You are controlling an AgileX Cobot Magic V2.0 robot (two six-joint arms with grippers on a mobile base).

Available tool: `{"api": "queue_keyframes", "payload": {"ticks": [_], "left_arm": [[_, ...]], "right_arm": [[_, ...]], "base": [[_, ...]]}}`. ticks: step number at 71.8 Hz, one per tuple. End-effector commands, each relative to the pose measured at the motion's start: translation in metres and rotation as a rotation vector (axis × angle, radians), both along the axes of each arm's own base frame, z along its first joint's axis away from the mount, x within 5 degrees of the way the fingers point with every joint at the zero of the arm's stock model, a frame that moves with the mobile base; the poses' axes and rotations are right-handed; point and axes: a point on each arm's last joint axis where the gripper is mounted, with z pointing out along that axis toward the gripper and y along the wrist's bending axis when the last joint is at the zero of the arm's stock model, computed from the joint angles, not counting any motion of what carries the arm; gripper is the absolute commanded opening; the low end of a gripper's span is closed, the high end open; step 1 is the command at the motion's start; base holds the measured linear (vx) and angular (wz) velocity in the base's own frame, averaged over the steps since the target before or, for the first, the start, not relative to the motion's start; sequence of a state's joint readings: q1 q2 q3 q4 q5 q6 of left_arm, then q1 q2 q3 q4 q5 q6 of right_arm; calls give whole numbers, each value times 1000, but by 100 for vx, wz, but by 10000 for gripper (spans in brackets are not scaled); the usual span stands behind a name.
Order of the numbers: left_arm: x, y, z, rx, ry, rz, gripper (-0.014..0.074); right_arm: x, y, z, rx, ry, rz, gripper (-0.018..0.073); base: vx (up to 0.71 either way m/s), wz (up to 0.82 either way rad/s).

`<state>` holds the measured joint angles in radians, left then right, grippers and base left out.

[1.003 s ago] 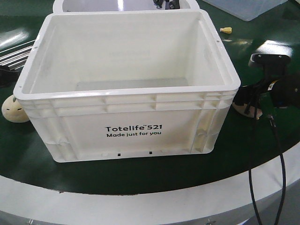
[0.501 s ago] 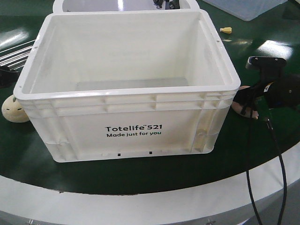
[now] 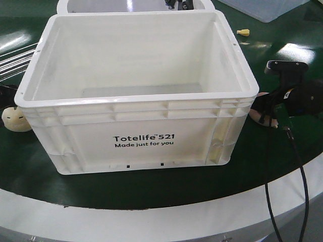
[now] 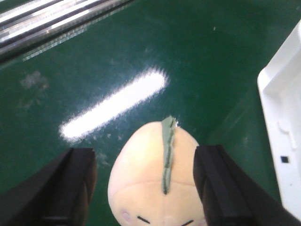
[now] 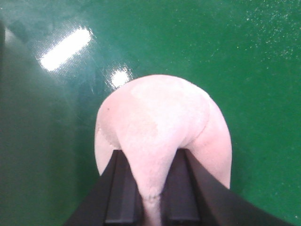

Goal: Place moving items into box and shelve
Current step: 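Lower left gripper onto cream plush and right gripper onto pink plush, grasp, then lift both plush toys and carry them over the white tote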

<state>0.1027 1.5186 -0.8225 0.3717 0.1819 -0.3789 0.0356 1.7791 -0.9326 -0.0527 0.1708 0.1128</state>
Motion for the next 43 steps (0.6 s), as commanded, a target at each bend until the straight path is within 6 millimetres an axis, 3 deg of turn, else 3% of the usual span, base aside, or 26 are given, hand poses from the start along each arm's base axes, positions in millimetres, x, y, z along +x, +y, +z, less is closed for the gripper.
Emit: {"api": "queue_keyframes", "payload": {"ticks": [1, 25, 43], "left_arm": [[9, -1, 17, -5, -98, -13, 561], [17, 1, -20, -13, 44, -2, 537], [22, 1, -45, -28, 122, 6, 449]], "right_arm": [[2, -1, 9, 8, -22, -11, -8], [2, -1, 9, 8, -24, -11, -8], [2, -1, 9, 8, -25, -11, -8]], "base": [[0, 0], [0, 0], [0, 0]]}}
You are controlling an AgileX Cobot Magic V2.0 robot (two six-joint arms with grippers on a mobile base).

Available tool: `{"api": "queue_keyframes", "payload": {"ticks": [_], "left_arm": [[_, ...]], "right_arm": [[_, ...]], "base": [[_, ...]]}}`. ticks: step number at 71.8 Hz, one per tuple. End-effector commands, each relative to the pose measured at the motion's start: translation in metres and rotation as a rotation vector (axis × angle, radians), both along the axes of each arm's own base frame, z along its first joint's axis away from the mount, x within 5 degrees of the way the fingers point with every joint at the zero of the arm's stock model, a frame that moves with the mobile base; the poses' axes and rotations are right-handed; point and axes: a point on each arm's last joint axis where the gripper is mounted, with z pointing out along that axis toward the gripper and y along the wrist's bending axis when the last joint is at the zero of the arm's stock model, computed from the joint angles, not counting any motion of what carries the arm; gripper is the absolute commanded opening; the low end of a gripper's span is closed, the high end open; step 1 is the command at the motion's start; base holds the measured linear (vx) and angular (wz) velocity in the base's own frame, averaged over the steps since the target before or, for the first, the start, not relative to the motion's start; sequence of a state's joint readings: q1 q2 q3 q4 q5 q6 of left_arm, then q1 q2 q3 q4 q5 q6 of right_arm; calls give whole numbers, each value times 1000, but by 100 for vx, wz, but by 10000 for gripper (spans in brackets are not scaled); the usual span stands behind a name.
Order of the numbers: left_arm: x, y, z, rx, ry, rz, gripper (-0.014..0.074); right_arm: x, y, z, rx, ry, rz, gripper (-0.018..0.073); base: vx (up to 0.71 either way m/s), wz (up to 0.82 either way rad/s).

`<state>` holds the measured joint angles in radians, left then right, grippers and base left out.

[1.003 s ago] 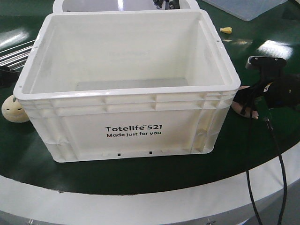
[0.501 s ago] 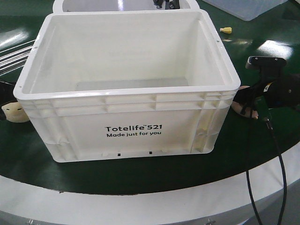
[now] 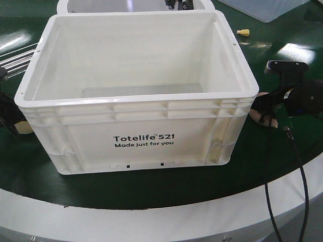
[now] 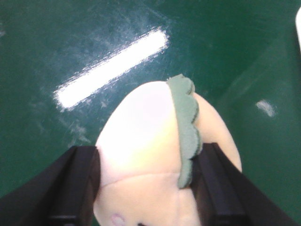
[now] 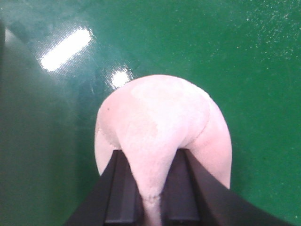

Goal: Place moving items into box and shelve
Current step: 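Lift both plush toys and carry them over the white tote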

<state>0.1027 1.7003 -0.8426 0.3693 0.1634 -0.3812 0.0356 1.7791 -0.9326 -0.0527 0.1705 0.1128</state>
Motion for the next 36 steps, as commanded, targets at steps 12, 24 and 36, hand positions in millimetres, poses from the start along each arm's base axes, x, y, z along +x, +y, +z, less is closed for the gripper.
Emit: {"api": "queue_keyframes", "payload": {"ticks": [12, 24, 36], "left_arm": [[3, 0, -4, -22, 28, 31, 221], [3, 0, -3, -21, 25, 30, -10], [3, 0, 6, -22, -16, 28, -8]], "right_arm": [[2, -1, 9, 8, -25, -11, -8], [2, -1, 9, 7, -25, -9, -8], [2, -1, 9, 6, -30, -8, -8]], "base": [[0, 0], [0, 0], [0, 0]]}}
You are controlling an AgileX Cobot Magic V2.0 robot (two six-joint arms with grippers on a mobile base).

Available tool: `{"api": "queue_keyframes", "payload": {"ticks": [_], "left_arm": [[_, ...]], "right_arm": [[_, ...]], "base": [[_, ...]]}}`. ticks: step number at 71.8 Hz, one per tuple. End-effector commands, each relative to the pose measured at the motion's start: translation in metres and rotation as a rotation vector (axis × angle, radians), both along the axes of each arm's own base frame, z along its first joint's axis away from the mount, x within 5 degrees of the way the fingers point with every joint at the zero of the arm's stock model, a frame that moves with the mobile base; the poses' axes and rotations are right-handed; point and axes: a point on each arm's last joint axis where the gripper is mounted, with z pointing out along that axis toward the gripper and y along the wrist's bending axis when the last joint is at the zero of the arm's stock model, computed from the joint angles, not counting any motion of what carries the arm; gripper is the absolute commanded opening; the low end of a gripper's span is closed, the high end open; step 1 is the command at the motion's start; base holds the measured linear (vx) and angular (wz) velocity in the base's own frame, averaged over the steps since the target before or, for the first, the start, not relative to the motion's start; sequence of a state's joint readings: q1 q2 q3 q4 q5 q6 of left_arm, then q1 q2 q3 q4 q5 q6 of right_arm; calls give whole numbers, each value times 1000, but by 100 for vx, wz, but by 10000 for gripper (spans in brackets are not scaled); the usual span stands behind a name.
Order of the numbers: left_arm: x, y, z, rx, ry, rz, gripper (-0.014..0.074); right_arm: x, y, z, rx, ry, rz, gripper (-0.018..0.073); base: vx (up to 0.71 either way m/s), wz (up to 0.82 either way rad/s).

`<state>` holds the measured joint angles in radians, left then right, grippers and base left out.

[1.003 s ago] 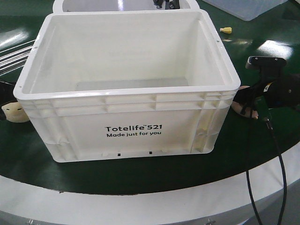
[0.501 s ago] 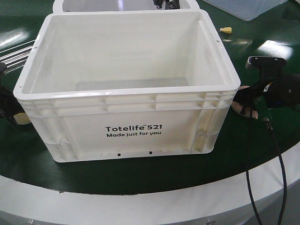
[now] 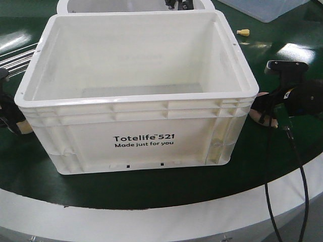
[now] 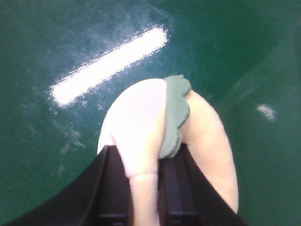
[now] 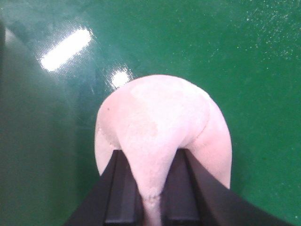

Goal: Place moving items into box and shelve
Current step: 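Lift both plush toys and carry them over the white tote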

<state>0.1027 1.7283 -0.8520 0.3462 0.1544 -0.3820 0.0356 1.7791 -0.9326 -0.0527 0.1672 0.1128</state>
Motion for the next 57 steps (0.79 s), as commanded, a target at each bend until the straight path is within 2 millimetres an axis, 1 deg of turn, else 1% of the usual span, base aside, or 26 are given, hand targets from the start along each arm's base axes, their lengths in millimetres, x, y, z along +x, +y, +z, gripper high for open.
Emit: {"api": "queue_keyframes", "payload": {"ticks": [1, 10, 29, 44, 57], "left_arm": [[-1, 0, 14, -2, -29, 13, -8], [-1, -1, 32, -2, -114, 3, -8], [-7, -5, 82, -3, -353, -28, -6], [-18, -8, 118, 3, -512, -47, -6], [-31, -11, 145, 11, -624, -59, -6]], "right_arm": [[2, -1, 9, 6, -28, -8, -8], [2, 0, 16, 4, -61, -3, -8], [-2, 0, 54, -2, -208, 12, -4], [-12, -1, 91, -18, -339, 32, -4], [-22, -1, 131, -37, -463, 46, -4]], "base": [[0, 0], [0, 0], [0, 0], [0, 0], [0, 0]]}}
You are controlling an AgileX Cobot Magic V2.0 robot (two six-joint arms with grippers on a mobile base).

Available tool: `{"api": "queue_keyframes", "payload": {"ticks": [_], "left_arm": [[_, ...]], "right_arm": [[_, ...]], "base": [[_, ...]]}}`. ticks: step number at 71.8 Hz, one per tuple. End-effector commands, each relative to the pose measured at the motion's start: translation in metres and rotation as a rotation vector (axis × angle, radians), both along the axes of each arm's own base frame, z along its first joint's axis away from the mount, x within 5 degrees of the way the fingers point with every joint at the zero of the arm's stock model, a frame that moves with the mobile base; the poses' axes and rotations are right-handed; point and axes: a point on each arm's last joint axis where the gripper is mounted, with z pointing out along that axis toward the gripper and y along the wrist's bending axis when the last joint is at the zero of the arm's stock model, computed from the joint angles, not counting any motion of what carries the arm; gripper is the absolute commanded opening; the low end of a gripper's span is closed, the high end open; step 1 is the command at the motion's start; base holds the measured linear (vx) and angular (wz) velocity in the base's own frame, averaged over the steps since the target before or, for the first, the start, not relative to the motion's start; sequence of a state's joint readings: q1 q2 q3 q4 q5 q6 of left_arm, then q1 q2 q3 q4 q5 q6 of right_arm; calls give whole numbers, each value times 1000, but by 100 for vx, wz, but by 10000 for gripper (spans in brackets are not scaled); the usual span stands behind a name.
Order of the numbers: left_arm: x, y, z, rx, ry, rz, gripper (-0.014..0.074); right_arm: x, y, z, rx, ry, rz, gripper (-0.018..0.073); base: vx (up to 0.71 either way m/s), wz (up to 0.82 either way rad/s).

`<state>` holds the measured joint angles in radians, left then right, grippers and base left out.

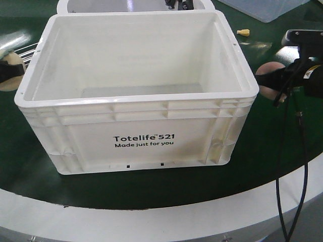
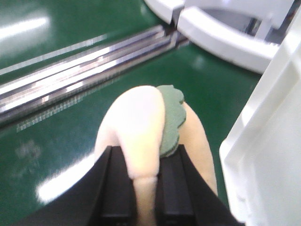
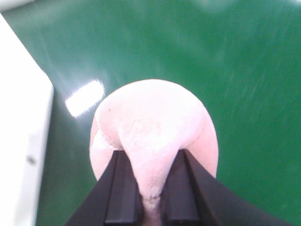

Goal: Place moving items into box and shelve
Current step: 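Lift both plush toys and carry them over the white tote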

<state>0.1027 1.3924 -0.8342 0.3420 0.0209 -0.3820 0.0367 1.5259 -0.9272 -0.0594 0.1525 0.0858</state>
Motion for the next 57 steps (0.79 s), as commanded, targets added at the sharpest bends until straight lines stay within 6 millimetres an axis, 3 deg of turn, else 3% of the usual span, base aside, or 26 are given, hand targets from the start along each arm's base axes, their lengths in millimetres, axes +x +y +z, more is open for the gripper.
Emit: {"api": "queue_keyframes", "payload": {"ticks": [1, 20, 31, 48, 57], "left_arm": [[-5, -4, 37, -1, -188, -28, -6], [-27, -7, 73, 13, -339, -42, -6], [-43, -9, 92, 22, -414, -46, -6], [-60, -13, 111, 27, -497, -55, -6], [-60, -26, 112, 14, -504, -110, -6]], "right_arm": [[-1, -1, 49, -25, -211, 20, -4], [-16, -2, 113, -47, -363, 21, -4], [-28, -3, 141, -77, -434, 26, -4], [-42, -3, 156, -75, -478, 23, -4], [-45, 7, 159, -65, -487, 61, -4]], "base": [[0, 0], [0, 0], [0, 0], [0, 0], [0, 0]]}}
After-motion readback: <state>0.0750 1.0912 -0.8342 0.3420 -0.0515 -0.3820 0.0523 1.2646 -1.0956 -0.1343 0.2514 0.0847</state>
